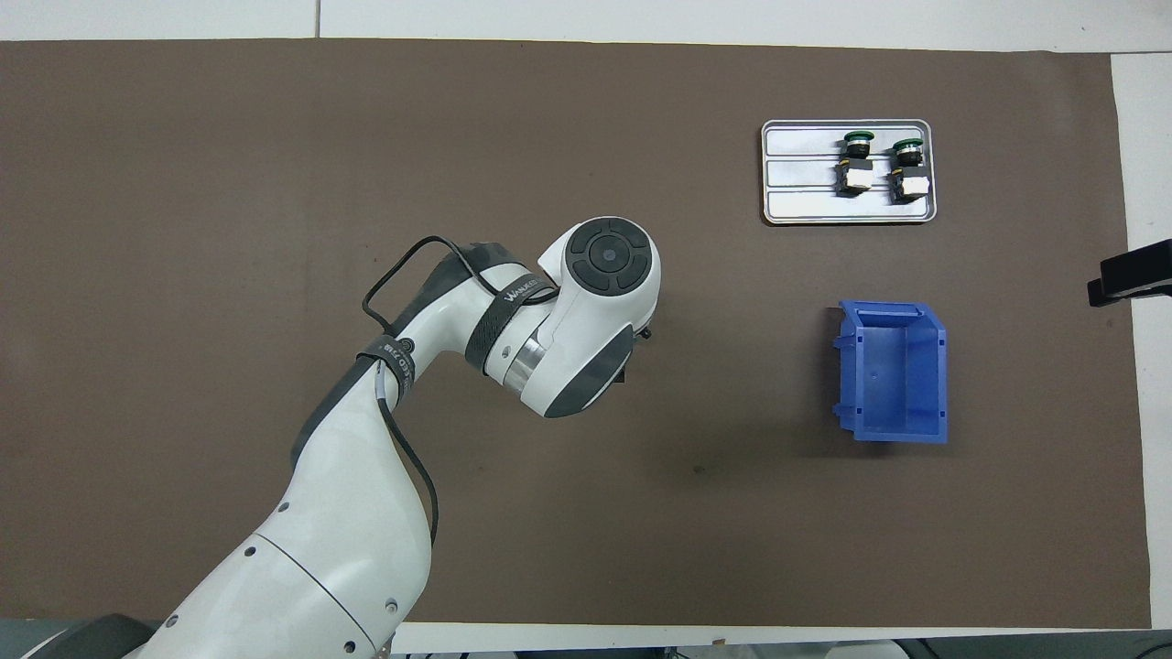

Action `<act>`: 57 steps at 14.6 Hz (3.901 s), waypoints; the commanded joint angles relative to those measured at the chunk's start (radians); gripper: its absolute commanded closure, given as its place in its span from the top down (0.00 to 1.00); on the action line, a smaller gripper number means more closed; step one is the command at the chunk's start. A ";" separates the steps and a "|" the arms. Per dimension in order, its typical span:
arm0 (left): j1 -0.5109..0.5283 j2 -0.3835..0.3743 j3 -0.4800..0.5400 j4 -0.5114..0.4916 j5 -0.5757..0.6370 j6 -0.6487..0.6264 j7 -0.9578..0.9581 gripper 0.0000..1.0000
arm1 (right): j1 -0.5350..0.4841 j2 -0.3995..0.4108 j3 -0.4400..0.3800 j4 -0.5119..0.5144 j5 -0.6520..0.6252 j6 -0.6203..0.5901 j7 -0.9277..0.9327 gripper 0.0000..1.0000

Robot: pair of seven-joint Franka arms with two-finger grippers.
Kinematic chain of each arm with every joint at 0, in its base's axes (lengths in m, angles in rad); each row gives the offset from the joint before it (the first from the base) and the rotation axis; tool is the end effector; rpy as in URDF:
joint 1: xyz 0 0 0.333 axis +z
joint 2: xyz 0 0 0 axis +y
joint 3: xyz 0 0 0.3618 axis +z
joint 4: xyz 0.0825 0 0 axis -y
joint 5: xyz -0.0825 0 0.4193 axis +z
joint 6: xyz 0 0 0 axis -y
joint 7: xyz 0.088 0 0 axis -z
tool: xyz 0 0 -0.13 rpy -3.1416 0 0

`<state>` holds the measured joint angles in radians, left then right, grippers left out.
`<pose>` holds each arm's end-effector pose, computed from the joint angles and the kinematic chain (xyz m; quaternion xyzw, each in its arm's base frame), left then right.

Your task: Place and press button with both arms

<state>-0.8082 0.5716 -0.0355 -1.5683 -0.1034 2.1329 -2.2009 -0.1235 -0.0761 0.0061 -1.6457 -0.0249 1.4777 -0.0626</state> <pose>0.4965 -0.5623 0.3062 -0.7579 -0.6502 0.0533 0.0009 0.5455 -0.0676 0.6455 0.9985 -0.0280 -0.0469 0.0085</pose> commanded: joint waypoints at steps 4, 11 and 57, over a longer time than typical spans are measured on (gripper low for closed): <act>-0.014 0.016 0.014 -0.004 0.007 0.031 -0.022 0.70 | -0.005 -0.017 0.003 -0.016 0.003 -0.008 -0.014 0.99; -0.014 0.013 0.014 -0.004 0.004 0.030 -0.033 0.31 | -0.005 -0.017 0.003 -0.016 0.002 -0.008 -0.014 0.99; 0.511 -0.346 0.011 -0.618 -1.429 -0.031 1.294 0.10 | -0.005 -0.017 0.003 -0.016 0.003 -0.010 -0.014 0.99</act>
<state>-0.3084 0.2043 -0.0189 -2.1728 -1.4860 2.1188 -0.9210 -0.1235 -0.0763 0.0061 -1.6457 -0.0249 1.4772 -0.0626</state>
